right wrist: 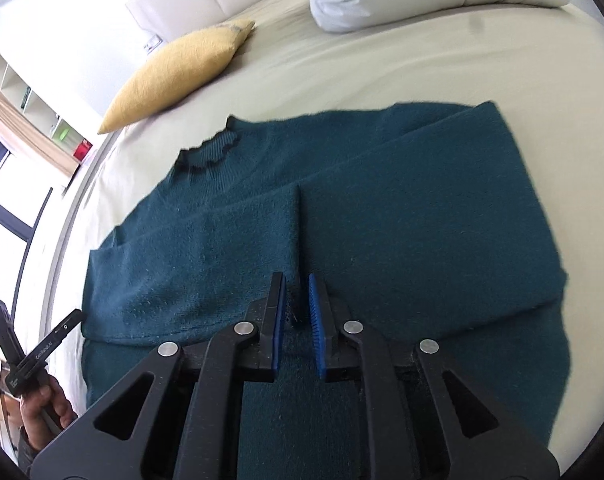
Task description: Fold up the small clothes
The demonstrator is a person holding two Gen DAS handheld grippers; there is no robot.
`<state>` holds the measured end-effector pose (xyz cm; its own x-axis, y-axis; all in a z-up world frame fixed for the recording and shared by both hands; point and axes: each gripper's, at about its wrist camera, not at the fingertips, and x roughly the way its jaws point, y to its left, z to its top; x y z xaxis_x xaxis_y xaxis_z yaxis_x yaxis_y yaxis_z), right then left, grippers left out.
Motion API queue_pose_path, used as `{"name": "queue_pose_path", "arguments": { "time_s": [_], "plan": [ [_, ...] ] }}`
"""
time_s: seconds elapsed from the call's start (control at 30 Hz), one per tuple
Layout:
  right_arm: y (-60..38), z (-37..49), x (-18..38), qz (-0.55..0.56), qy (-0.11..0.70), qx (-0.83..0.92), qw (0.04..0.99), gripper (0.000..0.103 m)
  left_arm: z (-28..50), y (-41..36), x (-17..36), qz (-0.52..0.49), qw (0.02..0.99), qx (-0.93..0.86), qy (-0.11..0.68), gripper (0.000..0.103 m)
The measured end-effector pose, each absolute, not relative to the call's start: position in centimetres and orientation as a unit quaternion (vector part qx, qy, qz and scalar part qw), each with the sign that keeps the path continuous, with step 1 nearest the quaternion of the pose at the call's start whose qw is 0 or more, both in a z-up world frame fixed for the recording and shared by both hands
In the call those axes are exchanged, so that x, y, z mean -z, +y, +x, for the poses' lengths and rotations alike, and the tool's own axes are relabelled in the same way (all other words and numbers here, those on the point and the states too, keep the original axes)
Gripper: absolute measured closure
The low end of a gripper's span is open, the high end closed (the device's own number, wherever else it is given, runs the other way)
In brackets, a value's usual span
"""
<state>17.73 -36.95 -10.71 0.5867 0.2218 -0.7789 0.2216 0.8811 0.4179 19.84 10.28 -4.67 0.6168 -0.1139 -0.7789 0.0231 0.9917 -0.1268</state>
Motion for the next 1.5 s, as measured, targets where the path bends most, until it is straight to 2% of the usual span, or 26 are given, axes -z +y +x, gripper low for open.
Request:
{"name": "queue_pose_path", "arguments": {
  "time_s": [0.17,0.23,0.37,0.43,0.6,0.63,0.73,0.8,0.87,0.93,1.23,1.5],
  "plan": [
    [-36.1,18.1,8.2,0.239,0.428,-0.02,0.871,0.09,20.6,8.8,3.1,-0.044,0.907,0.049,0.417,0.068],
    [-35.0,18.9,8.0,0.243,0.424,-0.049,0.871,0.09,21.3,7.9,3.4,-0.032,0.907,0.054,0.417,0.064],
    [-33.6,20.5,10.5,0.248,0.447,-0.082,0.855,0.09,23.0,6.8,7.2,-0.017,0.882,0.053,0.469,0.063],
    [-33.9,20.7,13.1,0.259,0.478,-0.072,0.836,0.091,22.8,6.6,7.9,-0.004,0.888,0.059,0.456,0.061],
    [-37.6,17.3,12.7,0.319,0.437,-0.058,0.839,0.092,22.4,7.7,7.1,-0.026,0.886,0.07,0.458,0.061],
    [-38.3,16.1,12.1,0.312,0.437,-0.032,0.843,0.087,22.1,7.9,6.7,-0.028,0.886,0.065,0.459,0.06],
    [-40.4,12.3,10.4,0.31,0.422,-0.008,0.852,0.086,19.6,9.0,5.6,-0.049,0.887,0.071,0.454,0.054],
    [-41.7,9.2,9.0,0.318,0.41,-0.01,0.855,0.079,17.5,9.6,5.0,-0.058,0.885,0.086,0.453,0.048],
    [-42.6,6.2,7.6,0.312,0.403,-0.008,0.861,0.065,15.0,10.1,4.4,-0.069,0.883,0.103,0.452,0.04],
    [-43.2,3.6,6.5,0.31,0.397,-0.009,0.864,0.058,12.5,10.8,4.1,-0.086,0.877,0.126,0.456,0.033],
    [-45.3,-9.1,5.5,0.308,0.443,-0.012,0.842,0.058,1.4,13.9,5.3,-0.171,0.817,0.198,0.514,0.031],
    [-46.0,-15.8,7.5,0.335,0.466,-0.001,0.819,0.058,-3.4,16.7,6.9,-0.242,0.766,0.206,0.559,0.031]
  ]
}}
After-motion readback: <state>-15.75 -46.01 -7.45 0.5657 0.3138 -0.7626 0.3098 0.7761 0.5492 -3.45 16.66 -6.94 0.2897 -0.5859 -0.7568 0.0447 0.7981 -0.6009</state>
